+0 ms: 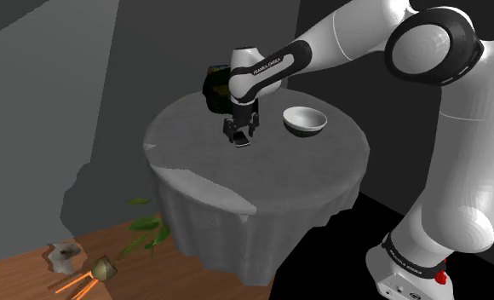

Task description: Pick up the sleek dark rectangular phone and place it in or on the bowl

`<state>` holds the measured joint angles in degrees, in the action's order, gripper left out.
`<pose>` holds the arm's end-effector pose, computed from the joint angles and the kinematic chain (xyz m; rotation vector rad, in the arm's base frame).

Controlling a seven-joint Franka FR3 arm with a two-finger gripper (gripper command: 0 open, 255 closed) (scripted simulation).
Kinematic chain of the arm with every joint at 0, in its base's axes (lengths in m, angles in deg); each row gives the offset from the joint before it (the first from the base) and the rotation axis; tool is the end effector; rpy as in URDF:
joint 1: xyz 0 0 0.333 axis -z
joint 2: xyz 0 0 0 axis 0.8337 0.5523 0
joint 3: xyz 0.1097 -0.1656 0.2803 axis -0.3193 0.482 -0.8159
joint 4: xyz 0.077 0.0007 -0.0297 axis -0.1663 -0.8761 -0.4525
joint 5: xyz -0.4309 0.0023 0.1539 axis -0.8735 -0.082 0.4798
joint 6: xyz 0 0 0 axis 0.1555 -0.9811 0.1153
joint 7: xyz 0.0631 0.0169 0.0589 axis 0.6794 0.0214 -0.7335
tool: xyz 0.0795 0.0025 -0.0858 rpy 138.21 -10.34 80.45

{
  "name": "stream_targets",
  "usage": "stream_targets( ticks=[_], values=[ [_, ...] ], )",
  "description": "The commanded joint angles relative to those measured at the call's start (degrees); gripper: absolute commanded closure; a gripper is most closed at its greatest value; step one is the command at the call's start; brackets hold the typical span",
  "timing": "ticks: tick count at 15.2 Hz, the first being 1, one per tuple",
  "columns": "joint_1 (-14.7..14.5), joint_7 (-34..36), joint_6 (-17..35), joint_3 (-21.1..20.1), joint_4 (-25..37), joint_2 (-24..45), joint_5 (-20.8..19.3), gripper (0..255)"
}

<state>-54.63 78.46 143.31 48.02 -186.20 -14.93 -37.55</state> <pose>0.6982 0.0184 0.3156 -3.0882 0.3443 0.0265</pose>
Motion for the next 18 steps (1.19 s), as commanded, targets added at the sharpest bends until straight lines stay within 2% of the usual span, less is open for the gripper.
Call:
stream_targets(
  ticks=[1,8,9,18],
  values=[
    [0.0,-0.1,0.9,0.0,-0.3,0.6,0.0,0],
    [0.0,-0.1,0.9,0.0,-0.2,0.6,0.0,0],
    [0.0,-0.1,0.9,0.0,-0.2,0.6,0.0,255],
    [0.0,-0.1,0.9,0.0,-0.2,0.6,0.0,255]
  ],
)
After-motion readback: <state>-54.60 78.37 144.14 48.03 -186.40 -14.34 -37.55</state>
